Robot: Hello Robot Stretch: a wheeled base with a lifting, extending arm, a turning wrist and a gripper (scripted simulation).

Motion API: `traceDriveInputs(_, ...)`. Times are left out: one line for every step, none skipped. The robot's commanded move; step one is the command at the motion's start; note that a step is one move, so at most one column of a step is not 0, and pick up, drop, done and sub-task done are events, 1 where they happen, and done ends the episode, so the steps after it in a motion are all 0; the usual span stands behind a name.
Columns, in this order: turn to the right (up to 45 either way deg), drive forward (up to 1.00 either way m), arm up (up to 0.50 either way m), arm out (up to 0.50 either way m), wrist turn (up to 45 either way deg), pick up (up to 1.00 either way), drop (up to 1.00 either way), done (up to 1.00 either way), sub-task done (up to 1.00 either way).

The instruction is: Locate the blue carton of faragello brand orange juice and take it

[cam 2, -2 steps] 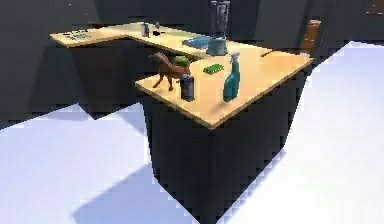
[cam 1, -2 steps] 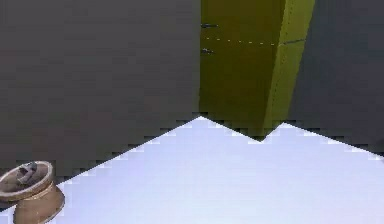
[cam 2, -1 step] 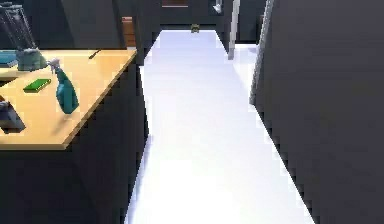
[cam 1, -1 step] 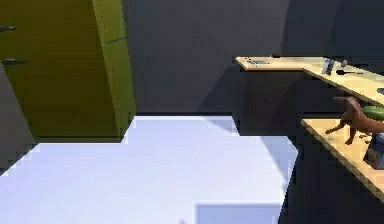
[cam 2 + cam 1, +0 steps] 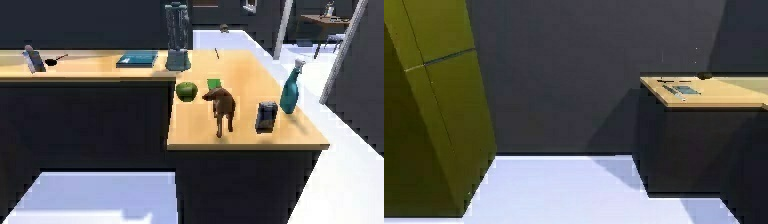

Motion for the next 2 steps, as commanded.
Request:
traceDriveInputs(15.0, 0.00, 0.00, 0.00, 0.0, 0.00, 0.00, 0.00, 0.00)
traceDriveInputs(0.0, 0.20, 0.00, 0.00, 0.0, 0.00, 0.00, 0.00, 0.00)
